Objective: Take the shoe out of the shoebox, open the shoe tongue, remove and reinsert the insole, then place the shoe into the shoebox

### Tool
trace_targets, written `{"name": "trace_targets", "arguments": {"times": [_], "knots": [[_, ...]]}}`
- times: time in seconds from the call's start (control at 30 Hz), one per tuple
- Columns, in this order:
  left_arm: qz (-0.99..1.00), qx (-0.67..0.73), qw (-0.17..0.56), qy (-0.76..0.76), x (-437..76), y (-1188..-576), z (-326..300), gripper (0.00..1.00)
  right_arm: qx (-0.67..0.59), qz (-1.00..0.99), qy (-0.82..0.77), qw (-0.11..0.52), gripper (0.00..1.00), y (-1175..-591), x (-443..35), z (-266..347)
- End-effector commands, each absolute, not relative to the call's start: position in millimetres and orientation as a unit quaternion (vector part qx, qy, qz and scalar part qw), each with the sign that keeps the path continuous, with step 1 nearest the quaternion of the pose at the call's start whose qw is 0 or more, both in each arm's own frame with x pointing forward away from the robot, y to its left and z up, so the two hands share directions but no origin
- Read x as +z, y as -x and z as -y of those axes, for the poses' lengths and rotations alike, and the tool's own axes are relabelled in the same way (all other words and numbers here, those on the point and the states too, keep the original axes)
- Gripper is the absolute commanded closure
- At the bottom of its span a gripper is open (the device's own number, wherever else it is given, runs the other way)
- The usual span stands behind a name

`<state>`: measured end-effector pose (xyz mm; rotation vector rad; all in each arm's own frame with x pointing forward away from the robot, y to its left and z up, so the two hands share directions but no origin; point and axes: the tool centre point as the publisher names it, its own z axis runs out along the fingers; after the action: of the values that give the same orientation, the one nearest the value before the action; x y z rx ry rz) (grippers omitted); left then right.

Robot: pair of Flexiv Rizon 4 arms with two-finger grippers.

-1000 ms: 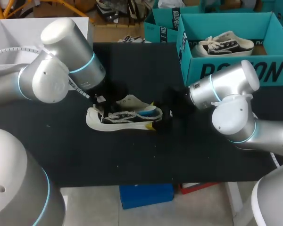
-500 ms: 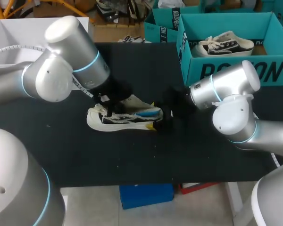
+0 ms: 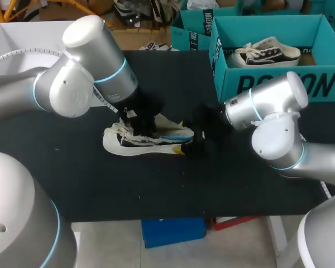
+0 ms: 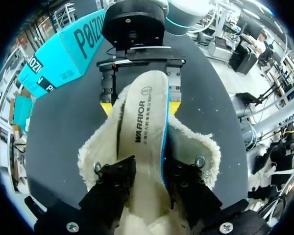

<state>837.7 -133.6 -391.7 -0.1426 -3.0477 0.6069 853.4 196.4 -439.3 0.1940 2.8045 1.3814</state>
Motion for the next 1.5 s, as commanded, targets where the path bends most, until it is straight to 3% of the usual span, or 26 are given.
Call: {"name": "trace_targets", "arguments": {"times": [0.03, 0.17, 0.37, 0.6, 0.7, 0.87, 1.13, 1.5], "knots": [[0.979, 0.195, 0.011, 0.057, -385.0, -834.7, 145.7, 0.08, 0.441, -0.895, -0.062, 0.005, 1.00, -854.5, -441.4, -194.4], [0.976, 0.199, 0.008, 0.082, -382.6, -831.2, 161.3, 0.11, 0.441, -0.895, -0.062, 0.005, 1.00, -854.5, -441.4, -194.4], [0.976, 0.194, 0.002, 0.102, -387.0, -827.5, 180.5, 0.24, 0.441, -0.895, -0.062, 0.005, 1.00, -854.5, -441.4, -194.4], [0.976, 0.190, -0.011, 0.103, -386.4, -830.5, 192.5, 0.30, 0.441, -0.895, -0.062, 0.005, 1.00, -854.5, -441.4, -194.4], [0.977, 0.185, -0.025, 0.103, -386.7, -829.8, 197.3, 0.35, 0.441, -0.895, -0.062, 0.005, 1.00, -854.5, -441.4, -194.4], [0.977, 0.183, -0.033, 0.104, -386.8, -829.6, 200.4, 0.51, 0.441, -0.895, -0.062, 0.005, 1.00, -854.5, -441.4, -194.4], [0.977, 0.184, -0.041, 0.099, -386.8, -832.2, 200.5, 0.56, 0.441, -0.895, -0.062, 0.005, 1.00, -854.5, -441.4, -194.4], [0.977, 0.188, -0.045, 0.087, -386.8, -837.4, 195.1, 0.77, 0.441, -0.895, -0.062, 0.005, 1.00, -854.5, -441.4, -194.4]]}}
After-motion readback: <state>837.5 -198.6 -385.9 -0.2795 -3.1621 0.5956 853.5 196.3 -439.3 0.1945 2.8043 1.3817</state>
